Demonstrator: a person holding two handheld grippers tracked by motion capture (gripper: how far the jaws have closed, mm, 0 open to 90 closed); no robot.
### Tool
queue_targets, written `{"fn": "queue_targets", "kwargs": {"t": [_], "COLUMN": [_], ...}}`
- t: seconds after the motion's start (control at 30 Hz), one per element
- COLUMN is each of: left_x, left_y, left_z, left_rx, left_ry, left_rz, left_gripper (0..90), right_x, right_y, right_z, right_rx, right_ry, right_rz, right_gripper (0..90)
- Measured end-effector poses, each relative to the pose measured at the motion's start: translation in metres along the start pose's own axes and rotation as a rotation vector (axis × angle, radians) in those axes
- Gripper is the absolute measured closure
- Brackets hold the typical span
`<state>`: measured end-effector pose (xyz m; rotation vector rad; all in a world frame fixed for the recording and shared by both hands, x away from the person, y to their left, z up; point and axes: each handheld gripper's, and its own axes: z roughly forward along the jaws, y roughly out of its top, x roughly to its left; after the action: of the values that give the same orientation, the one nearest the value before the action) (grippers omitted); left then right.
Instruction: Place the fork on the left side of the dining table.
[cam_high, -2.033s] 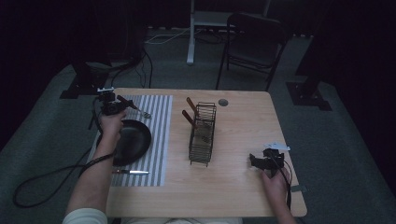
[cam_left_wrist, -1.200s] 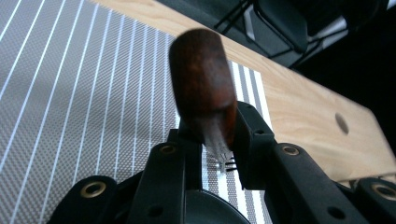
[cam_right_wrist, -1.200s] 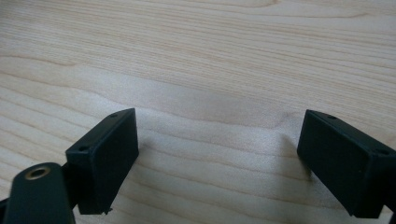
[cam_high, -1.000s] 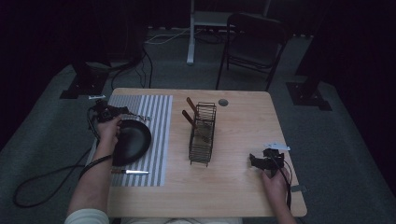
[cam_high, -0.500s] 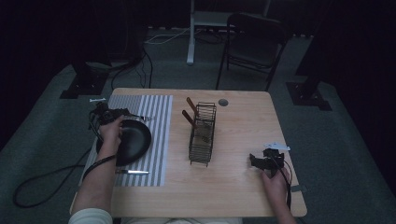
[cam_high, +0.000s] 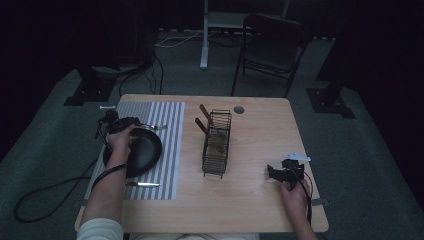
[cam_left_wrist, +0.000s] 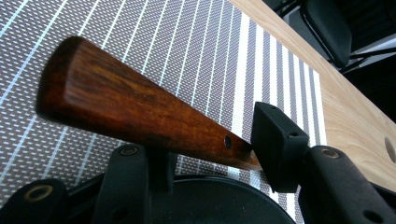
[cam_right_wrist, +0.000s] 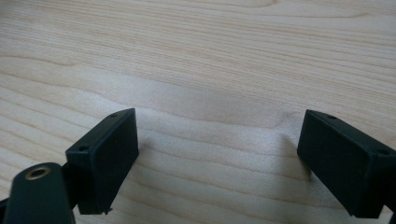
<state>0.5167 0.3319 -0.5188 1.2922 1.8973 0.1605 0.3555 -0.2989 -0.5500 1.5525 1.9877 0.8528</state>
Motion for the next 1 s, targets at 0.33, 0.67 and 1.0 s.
{"fn": "queue_targets", "kwargs": {"t": [0.33, 0.67, 1.0], "left_x": [-0.003, -0.014, -0.03], "left_y": [0.001, 0.001, 0.0], "left_z": [0.007, 0.015, 0.023], "left_rx": [0.021, 0.05, 0.091], "left_ry": [0.048, 0.154, 0.287], "left_rz": [0.01, 0.088, 0.179], "left_gripper": [47.3, 36.0, 21.5], "right_x": [0.0, 0.0, 0.0], "right_y": [0.0, 0.0, 0.0], "right_z": [0.0, 0.0, 0.0], "right_rx": [0.0, 0.0, 0.0], "right_ry": [0.0, 0.0, 0.0], "right_rz": [0.001, 0.0, 0.001], "right_gripper": [12.1, 12.1, 12.1]}}
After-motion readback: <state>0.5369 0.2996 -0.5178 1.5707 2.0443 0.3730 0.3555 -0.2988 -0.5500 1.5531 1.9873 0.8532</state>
